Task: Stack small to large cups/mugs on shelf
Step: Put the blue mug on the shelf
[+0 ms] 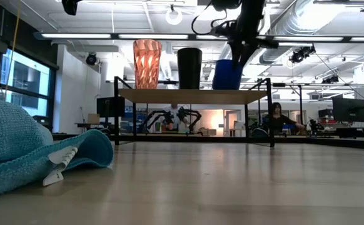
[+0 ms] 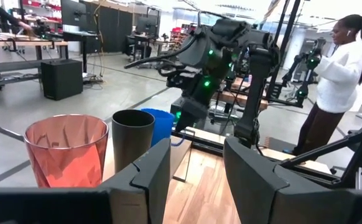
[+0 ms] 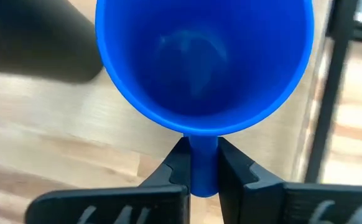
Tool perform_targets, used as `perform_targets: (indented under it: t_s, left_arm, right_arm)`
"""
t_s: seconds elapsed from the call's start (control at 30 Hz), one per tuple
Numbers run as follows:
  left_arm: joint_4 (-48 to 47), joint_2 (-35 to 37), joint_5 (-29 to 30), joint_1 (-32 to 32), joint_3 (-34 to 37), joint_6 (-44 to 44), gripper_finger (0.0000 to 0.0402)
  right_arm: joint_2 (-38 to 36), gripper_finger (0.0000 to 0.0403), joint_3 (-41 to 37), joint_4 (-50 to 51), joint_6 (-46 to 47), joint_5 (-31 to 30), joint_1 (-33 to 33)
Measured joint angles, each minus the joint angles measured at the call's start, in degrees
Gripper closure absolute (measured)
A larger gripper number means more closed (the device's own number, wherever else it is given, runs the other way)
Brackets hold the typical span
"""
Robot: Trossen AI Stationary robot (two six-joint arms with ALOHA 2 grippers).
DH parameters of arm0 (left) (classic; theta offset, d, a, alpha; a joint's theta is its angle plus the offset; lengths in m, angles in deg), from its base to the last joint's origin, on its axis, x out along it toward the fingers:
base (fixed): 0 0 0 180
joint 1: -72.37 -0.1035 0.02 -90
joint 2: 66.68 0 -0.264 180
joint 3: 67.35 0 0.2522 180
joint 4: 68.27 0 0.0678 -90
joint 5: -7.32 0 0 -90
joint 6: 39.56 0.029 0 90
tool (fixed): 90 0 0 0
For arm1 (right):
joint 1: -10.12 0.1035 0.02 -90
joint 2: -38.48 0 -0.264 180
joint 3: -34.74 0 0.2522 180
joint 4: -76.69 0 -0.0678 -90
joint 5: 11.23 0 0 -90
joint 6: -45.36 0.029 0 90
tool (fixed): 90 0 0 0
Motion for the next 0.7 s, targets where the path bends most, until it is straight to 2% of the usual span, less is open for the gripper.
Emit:
perform_targets:
  t_s: [0.3, 0.7]
  left_arm:
    - [0.1, 0.0, 0.4, 0.0, 0.0, 0.0, 0.0263]
    - [0.5, 0.0, 1.5, 0.0, 0.0, -0.3, 0.0263]
  right_arm:
    - [0.0, 0.0386, 11.2, 8.2, -1.0, -3.8, -0.7]
    - [2.2, 0.0386, 12.0, 10.5, -2.9, 3.6, -2.4]
